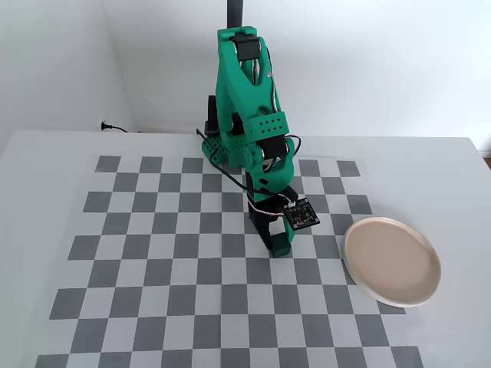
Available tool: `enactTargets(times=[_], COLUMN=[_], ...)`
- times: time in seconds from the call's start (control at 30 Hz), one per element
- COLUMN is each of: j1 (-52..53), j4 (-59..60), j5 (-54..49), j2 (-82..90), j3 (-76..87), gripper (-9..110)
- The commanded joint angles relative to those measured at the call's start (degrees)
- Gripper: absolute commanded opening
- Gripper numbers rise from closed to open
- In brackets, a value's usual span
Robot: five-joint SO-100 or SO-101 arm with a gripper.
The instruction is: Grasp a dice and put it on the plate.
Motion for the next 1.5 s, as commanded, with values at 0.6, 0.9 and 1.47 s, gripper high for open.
enactTargets(times=[0.6,0.9,1.47], j1=[-12.5,-18.5,-24.9], j4=[17.8,21.4,23.9], j5=[-0.4,1.6,5.2], j2=[19.0,12.0,-26.4], j3=[-18.2,-28.8,-64.7], gripper=[-4,-4,-4])
